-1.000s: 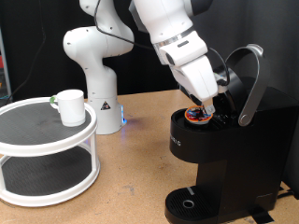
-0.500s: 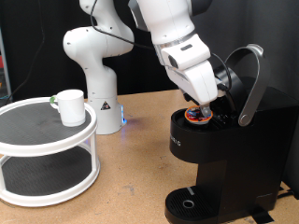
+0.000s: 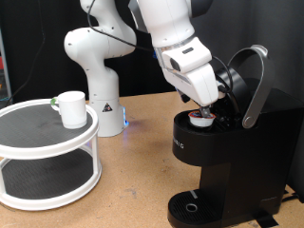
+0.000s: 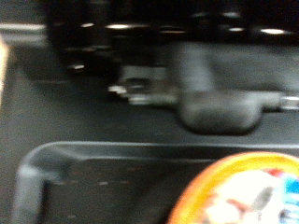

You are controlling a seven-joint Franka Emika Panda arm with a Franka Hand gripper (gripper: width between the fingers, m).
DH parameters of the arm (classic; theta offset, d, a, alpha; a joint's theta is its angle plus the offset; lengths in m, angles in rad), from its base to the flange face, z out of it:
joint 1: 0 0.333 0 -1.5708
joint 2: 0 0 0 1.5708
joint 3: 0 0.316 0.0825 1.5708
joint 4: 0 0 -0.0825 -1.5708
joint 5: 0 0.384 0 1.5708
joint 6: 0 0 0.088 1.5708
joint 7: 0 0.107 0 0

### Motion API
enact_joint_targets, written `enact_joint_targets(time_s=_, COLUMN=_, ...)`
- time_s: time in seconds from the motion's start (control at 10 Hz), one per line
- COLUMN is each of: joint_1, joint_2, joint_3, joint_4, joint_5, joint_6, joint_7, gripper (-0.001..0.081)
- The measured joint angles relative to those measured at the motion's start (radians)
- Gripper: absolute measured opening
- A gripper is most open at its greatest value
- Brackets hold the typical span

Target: Make a cup of coffee with the keurig machine

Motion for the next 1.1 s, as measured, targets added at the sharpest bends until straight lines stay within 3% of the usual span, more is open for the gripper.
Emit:
enact_joint_targets(time_s=0.4, joint_1=0.000, joint_2=-0.071, joint_3=0.000, joint_4=-0.083, joint_5=-0.009, joint_6=0.012, joint_7=-0.053, gripper=0.0800)
enact_joint_targets(time_s=0.8, joint_1=-0.002, joint_2=-0.093, joint_3=-0.001, joint_4=-0.099, joint_5=-0.003, joint_6=0.038, joint_7=-0.036, gripper=0.0800)
enact_joint_targets(time_s=1.1, joint_1=0.001, joint_2=-0.094, joint_3=0.005, joint_4=-0.097, joint_5=0.072, joint_6=0.178, joint_7=0.040, gripper=0.0800)
